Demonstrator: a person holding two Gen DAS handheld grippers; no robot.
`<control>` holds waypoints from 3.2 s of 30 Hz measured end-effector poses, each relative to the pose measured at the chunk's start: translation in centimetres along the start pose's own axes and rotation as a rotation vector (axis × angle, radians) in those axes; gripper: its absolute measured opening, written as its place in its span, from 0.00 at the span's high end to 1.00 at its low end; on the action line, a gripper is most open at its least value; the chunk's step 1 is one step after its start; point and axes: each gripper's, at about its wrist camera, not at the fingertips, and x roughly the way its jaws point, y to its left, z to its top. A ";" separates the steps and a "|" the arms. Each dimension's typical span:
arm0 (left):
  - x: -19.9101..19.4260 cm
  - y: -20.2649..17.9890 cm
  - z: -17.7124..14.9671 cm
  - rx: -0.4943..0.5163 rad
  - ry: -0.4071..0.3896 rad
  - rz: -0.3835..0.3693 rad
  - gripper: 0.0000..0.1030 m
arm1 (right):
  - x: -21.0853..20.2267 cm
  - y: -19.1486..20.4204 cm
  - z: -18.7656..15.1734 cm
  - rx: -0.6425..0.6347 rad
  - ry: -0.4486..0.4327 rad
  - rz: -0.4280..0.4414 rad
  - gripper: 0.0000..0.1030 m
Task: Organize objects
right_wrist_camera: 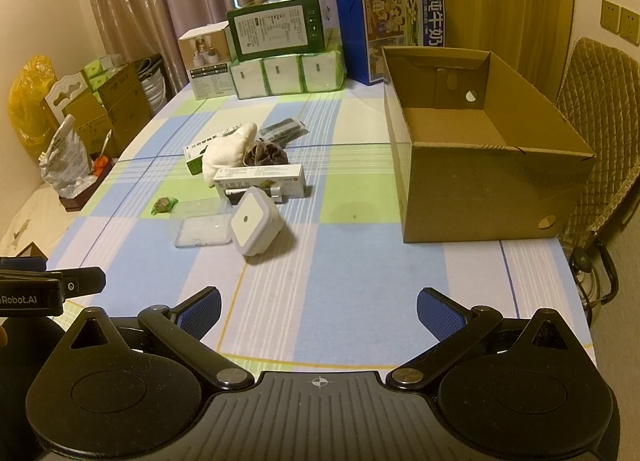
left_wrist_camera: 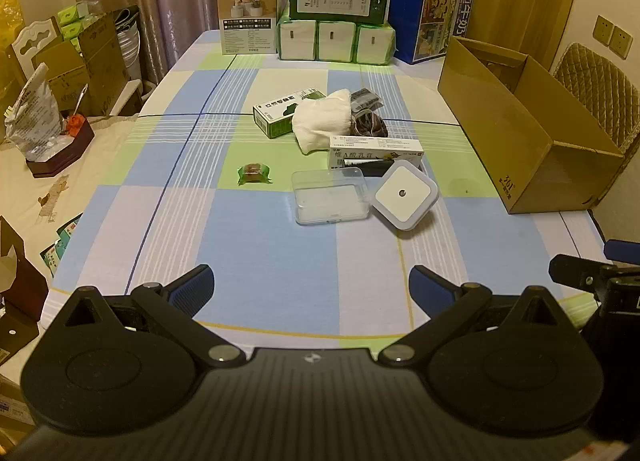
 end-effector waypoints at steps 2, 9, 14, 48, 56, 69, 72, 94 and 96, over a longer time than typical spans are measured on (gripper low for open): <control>0.0 0.0 -0.1 -0.002 0.000 -0.002 0.01 | 0.0 0.0 0.0 -0.001 -0.001 0.000 0.02; -0.1 0.1 -0.1 -0.002 0.000 -0.005 0.01 | -0.1 0.3 0.5 -0.004 -0.002 0.000 0.02; -0.1 0.2 -0.1 -0.002 0.001 -0.006 0.01 | 0.0 0.4 0.4 -0.005 -0.003 0.001 0.02; 0.0 0.0 0.1 -0.005 0.005 -0.003 0.01 | 0.2 0.6 0.5 -0.038 -0.005 0.006 0.02; 0.2 0.0 0.0 -0.008 0.009 -0.006 0.01 | 0.3 0.5 0.3 -0.035 -0.003 0.008 0.02; 0.5 0.2 -0.3 -0.018 0.020 -0.029 0.01 | 0.7 0.4 0.2 -0.030 0.004 0.013 0.02; 0.7 0.2 -0.2 -0.011 0.023 -0.029 0.01 | 0.8 0.4 0.2 -0.031 0.005 0.013 0.02; 4.4 3.0 3.0 0.068 0.027 -0.077 0.01 | 4.6 3.8 1.7 -0.251 -0.030 0.066 0.02; 5.0 3.3 3.6 0.100 0.025 -0.082 0.01 | 5.5 4.5 1.8 -0.297 -0.031 0.070 0.02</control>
